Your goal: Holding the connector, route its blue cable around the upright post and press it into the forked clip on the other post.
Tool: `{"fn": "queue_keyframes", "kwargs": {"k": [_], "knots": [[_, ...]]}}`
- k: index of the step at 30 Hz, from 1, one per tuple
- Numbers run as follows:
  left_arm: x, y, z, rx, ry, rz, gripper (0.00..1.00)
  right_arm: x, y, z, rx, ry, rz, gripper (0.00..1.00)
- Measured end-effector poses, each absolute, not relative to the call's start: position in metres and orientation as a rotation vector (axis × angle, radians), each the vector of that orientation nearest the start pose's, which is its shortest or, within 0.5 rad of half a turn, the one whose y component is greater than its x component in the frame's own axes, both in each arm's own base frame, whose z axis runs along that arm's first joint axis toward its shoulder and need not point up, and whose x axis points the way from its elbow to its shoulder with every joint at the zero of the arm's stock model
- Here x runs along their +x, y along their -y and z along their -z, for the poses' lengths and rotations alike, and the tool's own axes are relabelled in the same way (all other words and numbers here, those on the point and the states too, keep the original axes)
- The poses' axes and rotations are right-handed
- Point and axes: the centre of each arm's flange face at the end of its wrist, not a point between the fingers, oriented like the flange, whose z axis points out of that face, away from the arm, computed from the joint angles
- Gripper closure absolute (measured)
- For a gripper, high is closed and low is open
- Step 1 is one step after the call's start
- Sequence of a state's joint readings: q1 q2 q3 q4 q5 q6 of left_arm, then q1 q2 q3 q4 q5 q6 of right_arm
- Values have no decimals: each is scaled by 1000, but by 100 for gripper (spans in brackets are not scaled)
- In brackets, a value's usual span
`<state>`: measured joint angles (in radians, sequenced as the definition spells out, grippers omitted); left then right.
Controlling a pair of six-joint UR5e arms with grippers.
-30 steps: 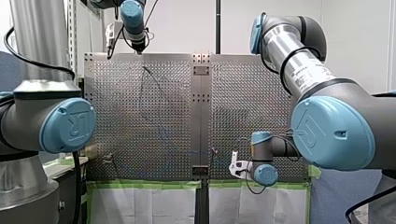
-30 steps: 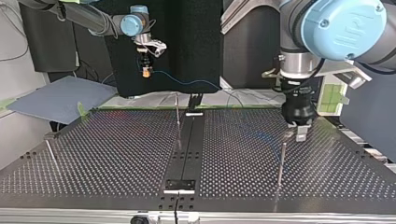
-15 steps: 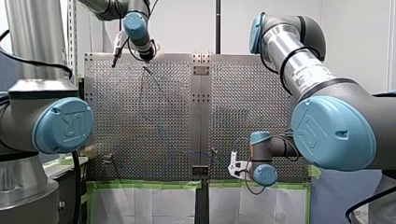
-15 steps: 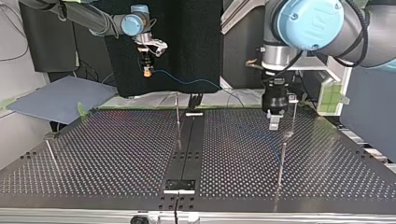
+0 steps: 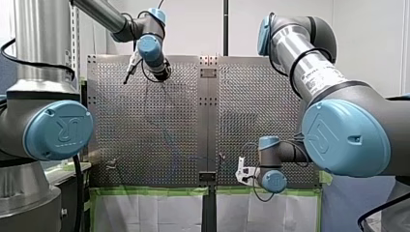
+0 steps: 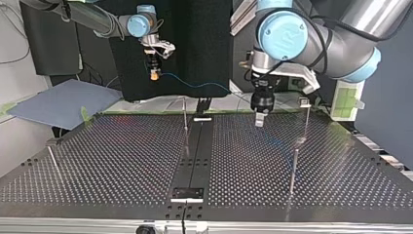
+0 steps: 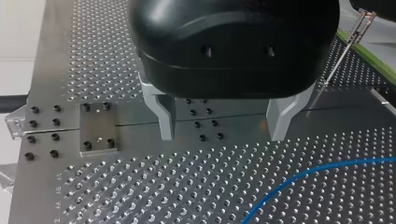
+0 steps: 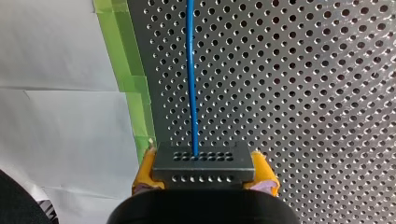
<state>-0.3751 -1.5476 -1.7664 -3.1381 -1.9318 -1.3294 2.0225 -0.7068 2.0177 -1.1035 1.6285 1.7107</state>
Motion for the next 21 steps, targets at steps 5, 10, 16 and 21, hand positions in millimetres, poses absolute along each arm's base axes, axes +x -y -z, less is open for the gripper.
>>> {"fn": "queue_keyframes", "kwargs": {"k": [5,10,16,21], "knots": [[392,260,-400,281,-1688,-266,4,334,395,58,1624,1241,-1438,100],[404,263,-384,290,-1682,-334,4,334,394,58,1625,1240,-1438,100],[416,264,-370,291,-1671,-417,4,335,394,58,1626,1239,-1439,100],[424,258,-370,267,-1644,-484,4,335,393,59,1628,1238,-1440,100]]}}
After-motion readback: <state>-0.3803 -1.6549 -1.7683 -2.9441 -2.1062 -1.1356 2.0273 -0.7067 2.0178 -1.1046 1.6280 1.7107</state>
